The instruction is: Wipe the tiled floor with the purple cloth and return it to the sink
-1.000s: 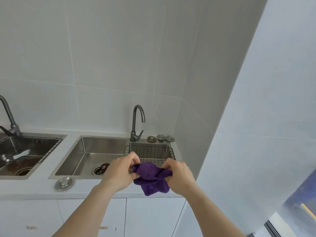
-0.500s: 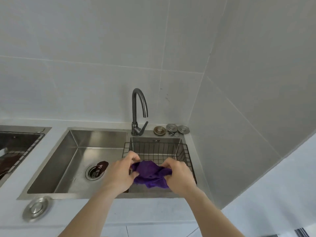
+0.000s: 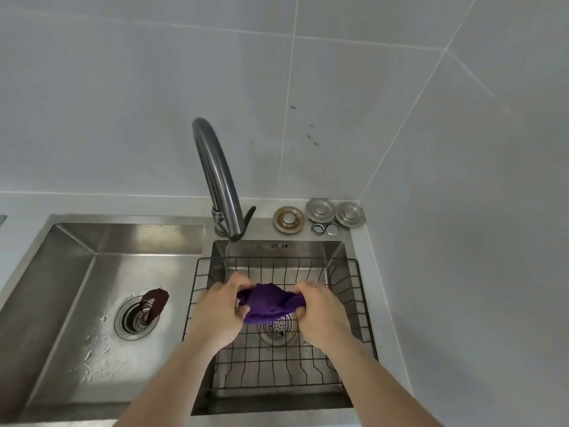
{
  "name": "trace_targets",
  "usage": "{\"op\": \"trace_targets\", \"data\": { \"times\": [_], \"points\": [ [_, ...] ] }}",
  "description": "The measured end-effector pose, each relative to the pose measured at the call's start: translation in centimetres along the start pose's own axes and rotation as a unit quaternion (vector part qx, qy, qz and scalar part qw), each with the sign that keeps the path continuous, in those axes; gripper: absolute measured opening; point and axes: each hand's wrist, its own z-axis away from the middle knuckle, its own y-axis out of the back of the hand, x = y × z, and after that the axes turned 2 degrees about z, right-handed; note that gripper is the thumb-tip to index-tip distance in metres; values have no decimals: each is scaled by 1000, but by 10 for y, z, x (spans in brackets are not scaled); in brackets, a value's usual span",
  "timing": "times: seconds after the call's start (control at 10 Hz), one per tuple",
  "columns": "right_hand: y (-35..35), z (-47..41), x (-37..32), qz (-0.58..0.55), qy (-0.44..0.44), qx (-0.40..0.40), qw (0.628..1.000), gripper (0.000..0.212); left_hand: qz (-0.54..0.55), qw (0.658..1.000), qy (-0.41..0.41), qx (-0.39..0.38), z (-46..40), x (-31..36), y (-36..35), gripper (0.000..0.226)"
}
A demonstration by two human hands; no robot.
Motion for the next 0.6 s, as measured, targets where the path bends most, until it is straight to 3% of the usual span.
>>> {"op": "trace_targets", "data": {
  "times": [0.1,0.3,0.4,0.6],
  "points": [
    [-22,-13,13,37,7,-12,999,53,-40,999,-2,-18,-14,-11,-19,42],
    [-59,-10,28,101,13,-129,986,86,-101,988,-42,-105,-15,-19,-58,78],
    [-63,-10,32,99,5,-131,986,84,-108,984,-36,-136,-13,-22,-69,81],
    [-41,1,24,76,-8,-100,992,77,-114,988,-54,-89,-5,-17,-48,77]
  ]
}}
